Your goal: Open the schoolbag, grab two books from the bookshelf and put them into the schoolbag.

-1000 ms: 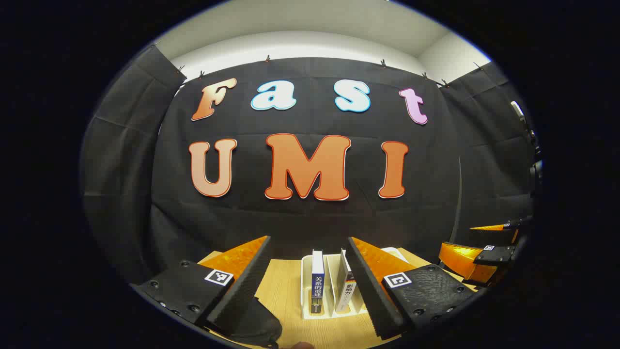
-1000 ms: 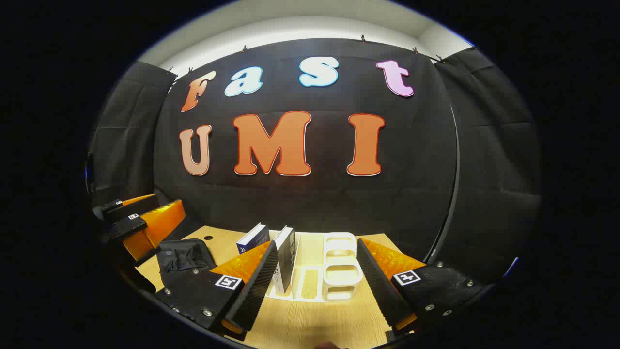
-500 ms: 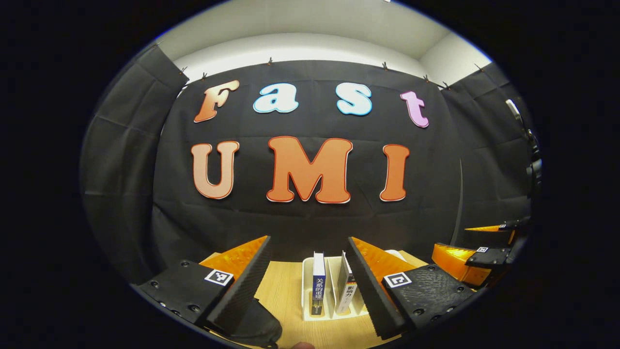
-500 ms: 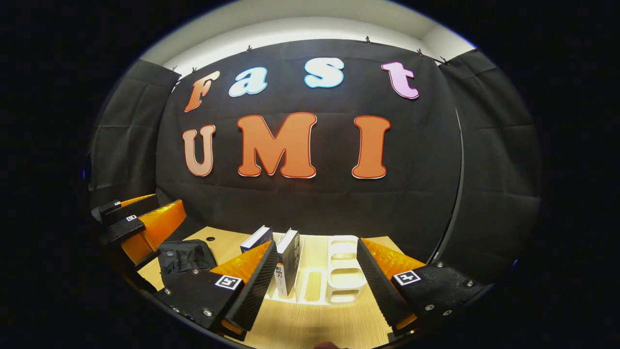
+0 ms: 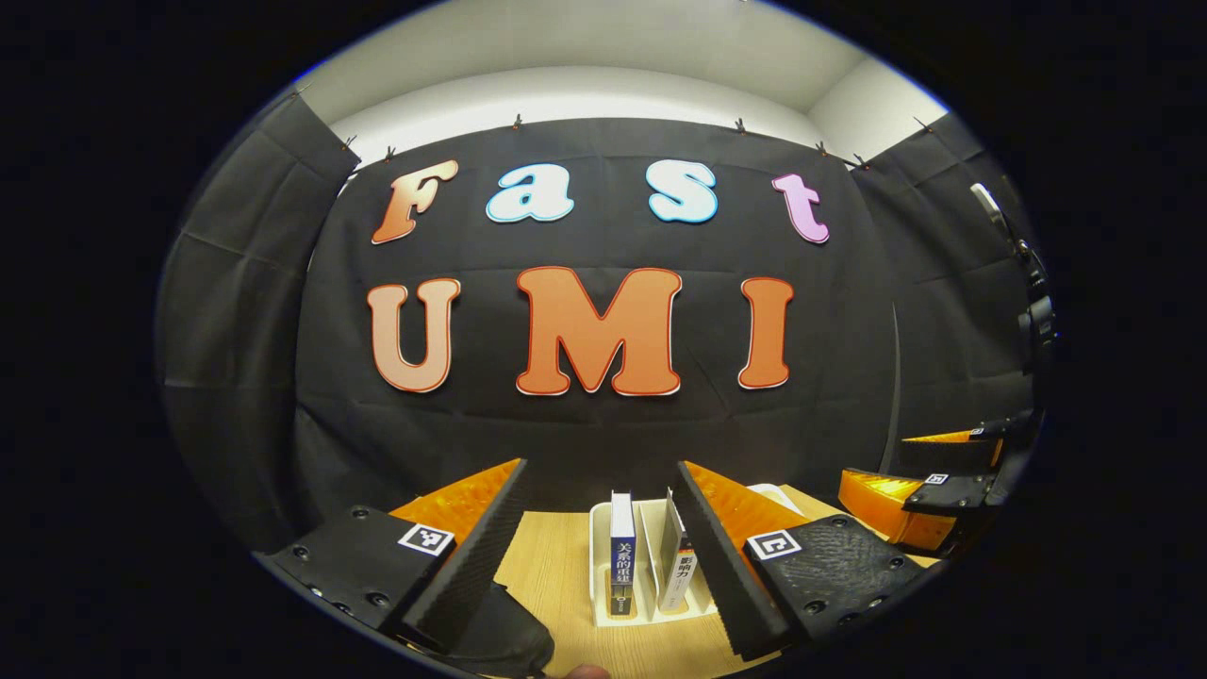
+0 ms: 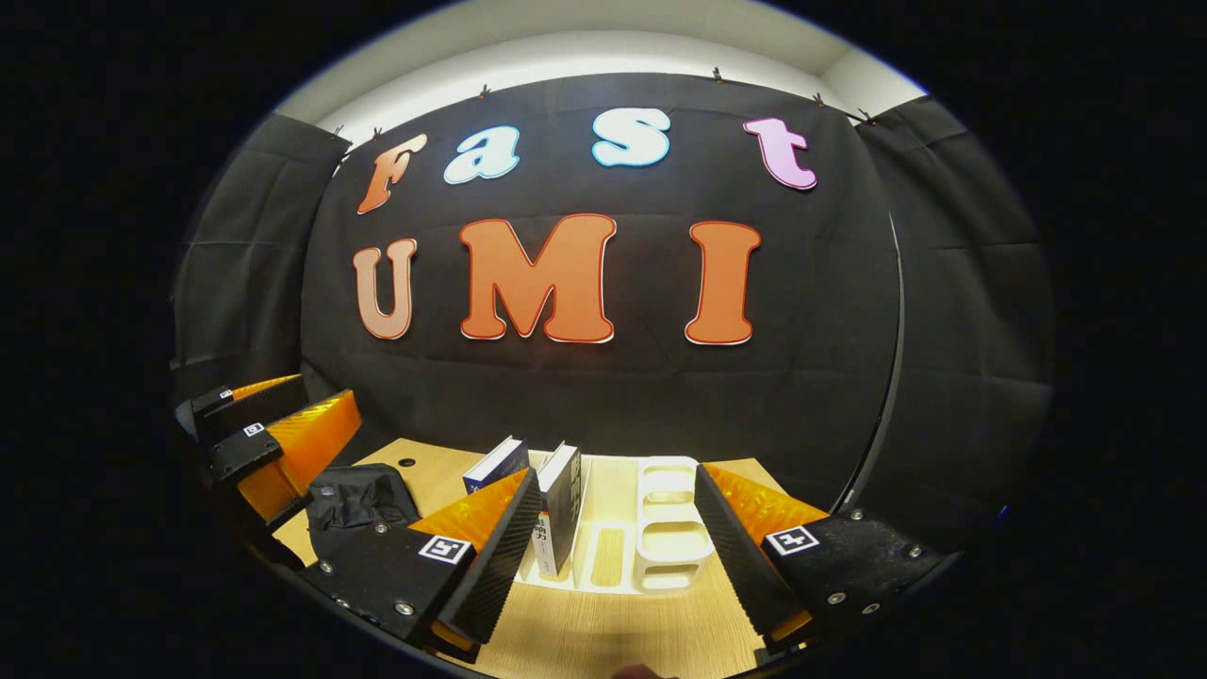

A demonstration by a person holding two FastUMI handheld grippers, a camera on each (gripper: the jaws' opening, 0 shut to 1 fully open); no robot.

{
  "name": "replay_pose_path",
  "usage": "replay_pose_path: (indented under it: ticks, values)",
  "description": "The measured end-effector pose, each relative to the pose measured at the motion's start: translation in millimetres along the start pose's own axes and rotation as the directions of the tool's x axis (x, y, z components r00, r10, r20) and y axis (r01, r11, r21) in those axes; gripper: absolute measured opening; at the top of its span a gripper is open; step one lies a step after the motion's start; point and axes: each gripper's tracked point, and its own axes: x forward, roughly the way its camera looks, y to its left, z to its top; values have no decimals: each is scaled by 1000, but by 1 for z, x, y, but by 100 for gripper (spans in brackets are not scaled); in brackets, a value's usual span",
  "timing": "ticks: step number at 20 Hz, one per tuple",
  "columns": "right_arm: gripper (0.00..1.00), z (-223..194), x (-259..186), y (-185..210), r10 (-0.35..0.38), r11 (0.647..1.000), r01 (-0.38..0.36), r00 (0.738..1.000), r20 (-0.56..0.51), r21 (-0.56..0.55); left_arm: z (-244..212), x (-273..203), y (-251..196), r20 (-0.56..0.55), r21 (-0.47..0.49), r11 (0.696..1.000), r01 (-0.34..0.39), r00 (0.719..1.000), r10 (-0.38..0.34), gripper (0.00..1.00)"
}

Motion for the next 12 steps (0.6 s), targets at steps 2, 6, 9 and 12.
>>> replay_pose_path:
  ticks: [2,6,9,12]
  values:
    - [98,-2,1,-5,-7,1000,7,1000,1,-11,-5,1,0,-6,27,1000,-5,1000,6,97]
    - [98,-6,3,-11,-8,1000,8,1000,-5,-7,-20,1,7,-19,96,995,-30,999,32,94]
    - [98,-11,6,-20,-13,1000,13,1000,-11,-16,-38,0,17,-46,173,984,-41,998,50,95]
    - [98,-19,9,-28,-18,1000,17,999,-26,-26,-67,-1,29,-90,283,958,-48,993,77,97]
